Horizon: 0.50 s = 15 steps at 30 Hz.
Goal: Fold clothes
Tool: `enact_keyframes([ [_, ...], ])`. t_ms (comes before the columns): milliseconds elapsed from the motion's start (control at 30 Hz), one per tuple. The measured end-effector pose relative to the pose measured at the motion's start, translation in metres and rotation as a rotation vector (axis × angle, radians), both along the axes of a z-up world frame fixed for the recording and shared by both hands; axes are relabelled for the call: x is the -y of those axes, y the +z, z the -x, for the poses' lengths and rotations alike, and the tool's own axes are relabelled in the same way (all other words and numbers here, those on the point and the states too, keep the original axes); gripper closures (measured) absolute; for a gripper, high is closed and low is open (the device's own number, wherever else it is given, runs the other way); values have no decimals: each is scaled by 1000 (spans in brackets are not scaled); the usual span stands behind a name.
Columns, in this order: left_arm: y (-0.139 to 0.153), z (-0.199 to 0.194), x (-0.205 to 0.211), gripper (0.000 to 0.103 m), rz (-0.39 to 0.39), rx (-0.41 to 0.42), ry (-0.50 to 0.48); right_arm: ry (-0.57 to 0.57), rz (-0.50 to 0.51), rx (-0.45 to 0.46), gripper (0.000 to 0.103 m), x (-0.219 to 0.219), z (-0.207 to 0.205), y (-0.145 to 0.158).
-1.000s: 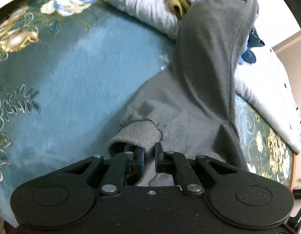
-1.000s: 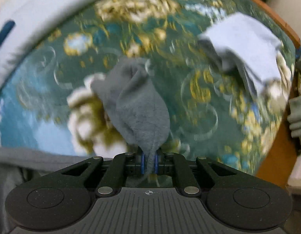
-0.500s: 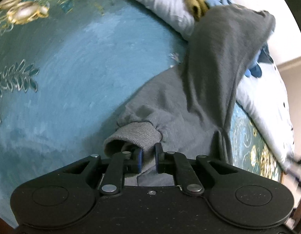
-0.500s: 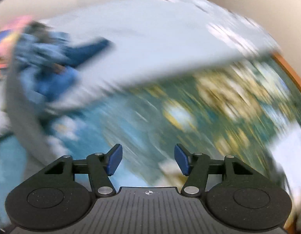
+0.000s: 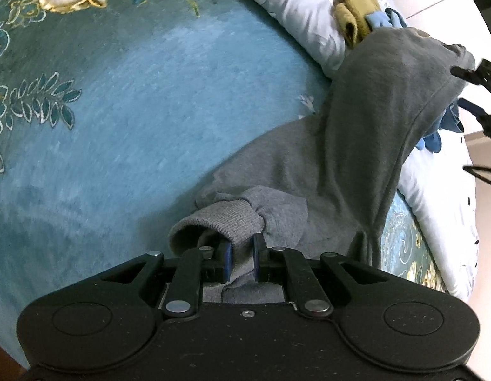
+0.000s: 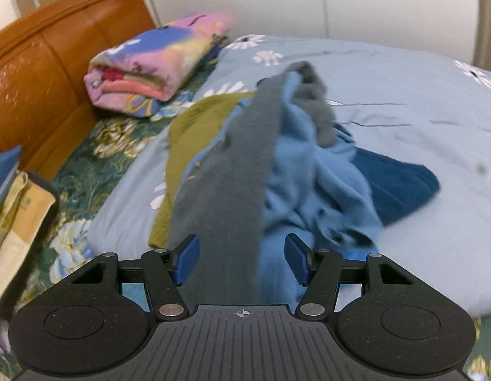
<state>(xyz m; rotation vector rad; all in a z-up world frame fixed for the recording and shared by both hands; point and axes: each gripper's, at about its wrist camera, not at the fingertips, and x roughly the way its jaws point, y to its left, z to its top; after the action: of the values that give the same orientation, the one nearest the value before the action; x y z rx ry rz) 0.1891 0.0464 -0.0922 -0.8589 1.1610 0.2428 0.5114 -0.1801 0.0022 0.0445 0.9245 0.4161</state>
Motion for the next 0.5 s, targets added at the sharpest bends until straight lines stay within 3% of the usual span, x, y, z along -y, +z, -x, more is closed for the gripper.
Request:
enact_keyframes([
  [167, -3, -3, -1, 95, 4, -10, 0, 14, -40, -41, 47, -10, -5, -1],
  [333, -5, -6, -4, 95, 6, -16, -3, 143, -97, -24, 47, -28, -1, 4],
  [467, -5, -6, -4, 95, 8, -20, -2, 126, -75, -39, 48, -47, -22, -6],
  [500, -4, -5, -4, 95, 8, -20, -3, 108, -87, -48, 52, -49, -28, -8],
])
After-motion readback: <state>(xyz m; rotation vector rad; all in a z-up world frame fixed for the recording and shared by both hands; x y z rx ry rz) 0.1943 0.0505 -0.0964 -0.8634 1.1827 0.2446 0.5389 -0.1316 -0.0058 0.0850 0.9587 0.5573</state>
